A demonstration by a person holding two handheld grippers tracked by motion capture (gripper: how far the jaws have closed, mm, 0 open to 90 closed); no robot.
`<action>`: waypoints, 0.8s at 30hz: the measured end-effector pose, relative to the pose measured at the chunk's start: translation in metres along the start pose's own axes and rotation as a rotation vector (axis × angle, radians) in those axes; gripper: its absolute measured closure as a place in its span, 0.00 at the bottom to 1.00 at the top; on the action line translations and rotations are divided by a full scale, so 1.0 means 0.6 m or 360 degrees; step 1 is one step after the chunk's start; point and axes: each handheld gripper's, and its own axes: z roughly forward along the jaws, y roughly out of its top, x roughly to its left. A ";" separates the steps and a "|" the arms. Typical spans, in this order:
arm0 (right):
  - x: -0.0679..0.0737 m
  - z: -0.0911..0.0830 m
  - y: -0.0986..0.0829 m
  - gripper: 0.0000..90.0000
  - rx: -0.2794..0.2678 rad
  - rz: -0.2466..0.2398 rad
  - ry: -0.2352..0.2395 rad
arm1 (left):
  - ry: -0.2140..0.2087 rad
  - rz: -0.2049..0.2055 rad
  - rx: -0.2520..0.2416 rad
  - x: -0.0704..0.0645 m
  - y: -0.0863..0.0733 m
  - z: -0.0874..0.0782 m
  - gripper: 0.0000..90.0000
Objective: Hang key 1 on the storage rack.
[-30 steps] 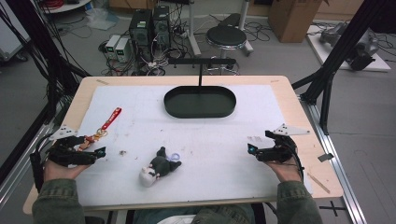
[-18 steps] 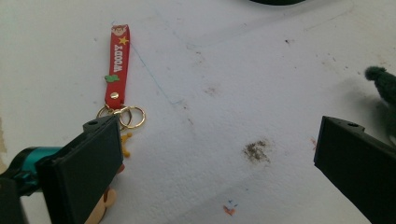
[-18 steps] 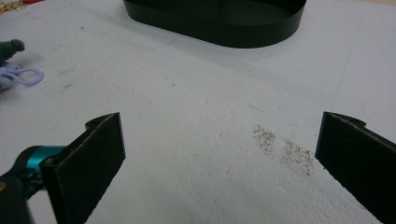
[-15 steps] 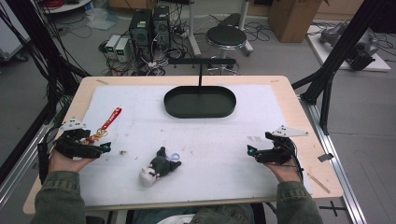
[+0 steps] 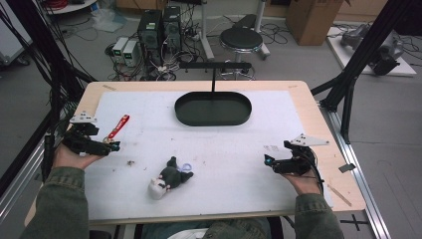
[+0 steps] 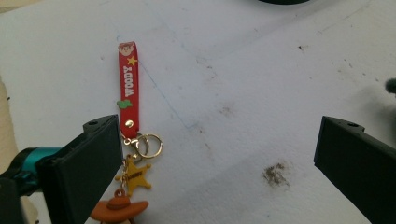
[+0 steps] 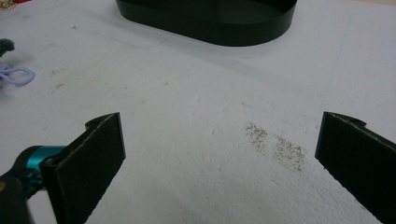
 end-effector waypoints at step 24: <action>-0.006 0.004 -0.003 0.01 0.0040 -0.0004 -0.0015 | 0.0021 -0.0118 0.0150 0.088 0.012 0.063 0.02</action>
